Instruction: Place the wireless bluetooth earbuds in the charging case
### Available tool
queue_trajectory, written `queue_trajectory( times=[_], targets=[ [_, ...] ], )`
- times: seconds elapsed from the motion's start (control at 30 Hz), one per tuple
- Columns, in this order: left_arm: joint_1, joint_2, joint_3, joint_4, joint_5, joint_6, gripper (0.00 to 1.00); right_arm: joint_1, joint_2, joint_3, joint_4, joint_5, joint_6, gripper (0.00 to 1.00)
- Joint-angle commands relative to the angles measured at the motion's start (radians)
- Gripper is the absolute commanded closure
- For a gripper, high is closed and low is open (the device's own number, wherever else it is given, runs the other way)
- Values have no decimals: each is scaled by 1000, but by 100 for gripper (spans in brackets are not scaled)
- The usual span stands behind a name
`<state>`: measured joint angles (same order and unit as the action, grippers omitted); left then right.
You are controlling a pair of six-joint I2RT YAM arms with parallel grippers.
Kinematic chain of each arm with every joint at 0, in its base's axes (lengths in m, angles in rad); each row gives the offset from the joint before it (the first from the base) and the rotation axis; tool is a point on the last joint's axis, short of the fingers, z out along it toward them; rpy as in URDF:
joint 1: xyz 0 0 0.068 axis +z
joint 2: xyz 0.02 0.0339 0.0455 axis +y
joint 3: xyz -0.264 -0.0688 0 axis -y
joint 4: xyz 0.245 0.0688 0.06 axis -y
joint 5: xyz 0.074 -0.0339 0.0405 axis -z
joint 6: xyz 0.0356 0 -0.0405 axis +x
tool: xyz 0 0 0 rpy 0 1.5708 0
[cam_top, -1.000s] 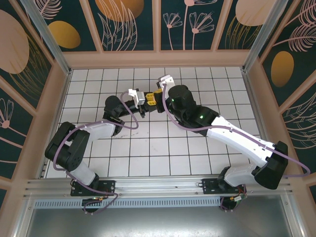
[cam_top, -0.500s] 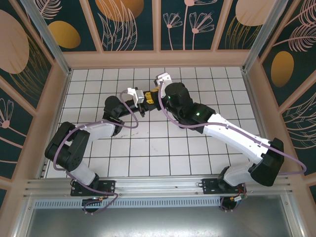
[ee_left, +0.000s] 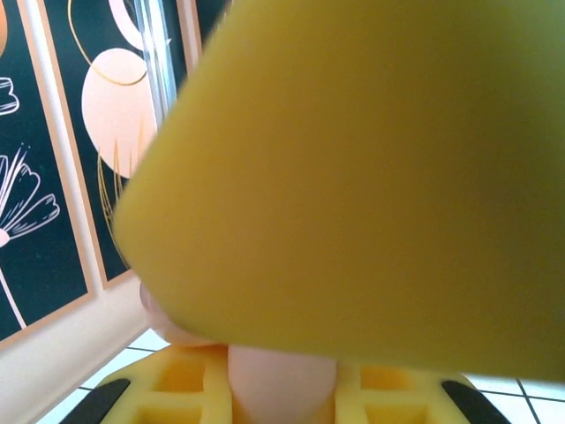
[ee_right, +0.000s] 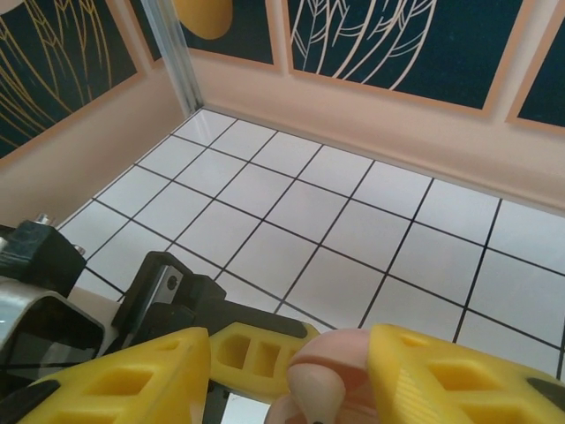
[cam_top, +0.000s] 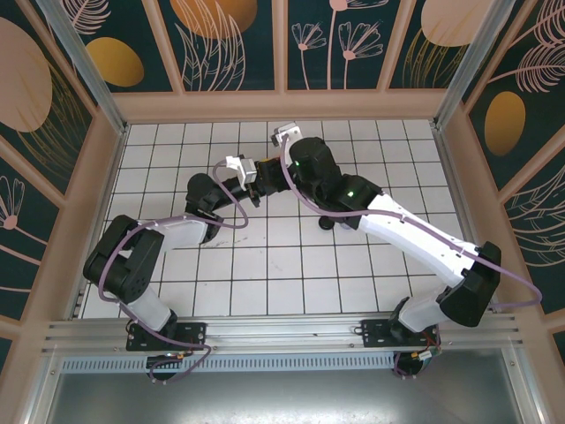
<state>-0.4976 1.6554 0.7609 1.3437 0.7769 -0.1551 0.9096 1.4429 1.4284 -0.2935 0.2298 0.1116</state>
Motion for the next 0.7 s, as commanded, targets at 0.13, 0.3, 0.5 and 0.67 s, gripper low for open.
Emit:
queue_trajectory(
  times=[0.13, 0.3, 0.5, 0.67],
  targets=[
    [-24, 4, 23, 204, 35, -14, 100, -60, 7, 40, -59, -92, 73, 39],
    [-24, 7, 23, 203, 34, -14, 100, -88, -11, 48, -39, -157, 100, 37],
    [-24, 14, 26, 184, 21, -8, 100, -98, -46, 46, -10, -211, 128, 33],
    [-24, 27, 28, 176, 8, 0, 100, -118, -82, 52, 13, -267, 160, 26]
  ],
)
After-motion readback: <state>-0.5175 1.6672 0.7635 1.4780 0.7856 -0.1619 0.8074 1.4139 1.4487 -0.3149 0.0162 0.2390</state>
